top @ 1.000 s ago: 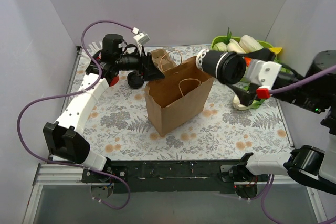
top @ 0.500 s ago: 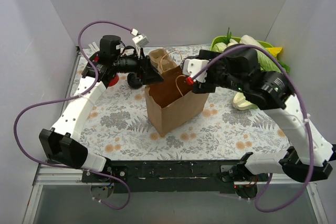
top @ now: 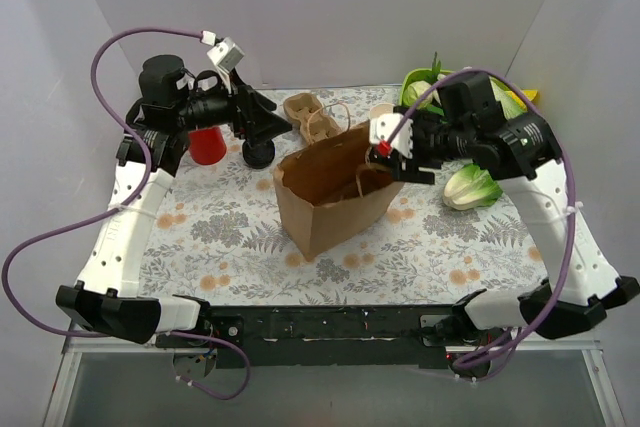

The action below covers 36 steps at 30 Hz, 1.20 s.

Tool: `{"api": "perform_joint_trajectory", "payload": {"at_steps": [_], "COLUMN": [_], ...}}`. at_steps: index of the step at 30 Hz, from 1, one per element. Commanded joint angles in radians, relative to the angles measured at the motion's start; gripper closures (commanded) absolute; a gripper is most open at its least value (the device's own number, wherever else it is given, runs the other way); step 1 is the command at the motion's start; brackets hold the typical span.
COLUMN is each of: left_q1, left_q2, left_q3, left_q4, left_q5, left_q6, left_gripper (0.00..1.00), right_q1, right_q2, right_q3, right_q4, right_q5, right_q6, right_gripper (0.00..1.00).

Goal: Pack the takeout coffee

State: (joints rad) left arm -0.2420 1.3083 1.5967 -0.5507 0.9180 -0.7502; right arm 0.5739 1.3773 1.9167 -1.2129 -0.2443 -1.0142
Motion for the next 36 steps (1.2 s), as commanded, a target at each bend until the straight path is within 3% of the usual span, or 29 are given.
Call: {"api": "perform_joint_trajectory", "payload": {"at_steps": [1,12,25,30,36], "left_q1": [0.018,0.023,0.024,0.027,0.029], "left_q2": [-0.038,-0.017,0.051,0.059,0.066], "left_q3": [-0.052,-0.259,-0.3,-0.296,-0.267], "left_q4": [0.043,0.098,0.044,0.032,-0.017], "left_q5": [-0.033,-0.099,-0.149,-0.171,-0.183], "left_q6": [-0.038,0.008,0.069,0.072,0.106], "left_gripper": [0.22,0.22,0.22,0.22,0.22], "right_q1": [0.003,0.02,0.073,0.162,0.311], "right_q2": [-0.165,-0.527,-0.435,-0.409,-0.348], "right_q3": [-0.137,-0.421,-0.533,-0.579,-0.576], "right_q4": [-0.096,-0.1,-0.08,0.088,0.162], "right_q5": [-0.093,-0.208,-0.293,-0.207,-0.063], "right_q6": [-0.135,-0.362,-0.59,-0.502,-0.379], "right_gripper": [0.99,0.99,0.99,0.99,0.99]}}
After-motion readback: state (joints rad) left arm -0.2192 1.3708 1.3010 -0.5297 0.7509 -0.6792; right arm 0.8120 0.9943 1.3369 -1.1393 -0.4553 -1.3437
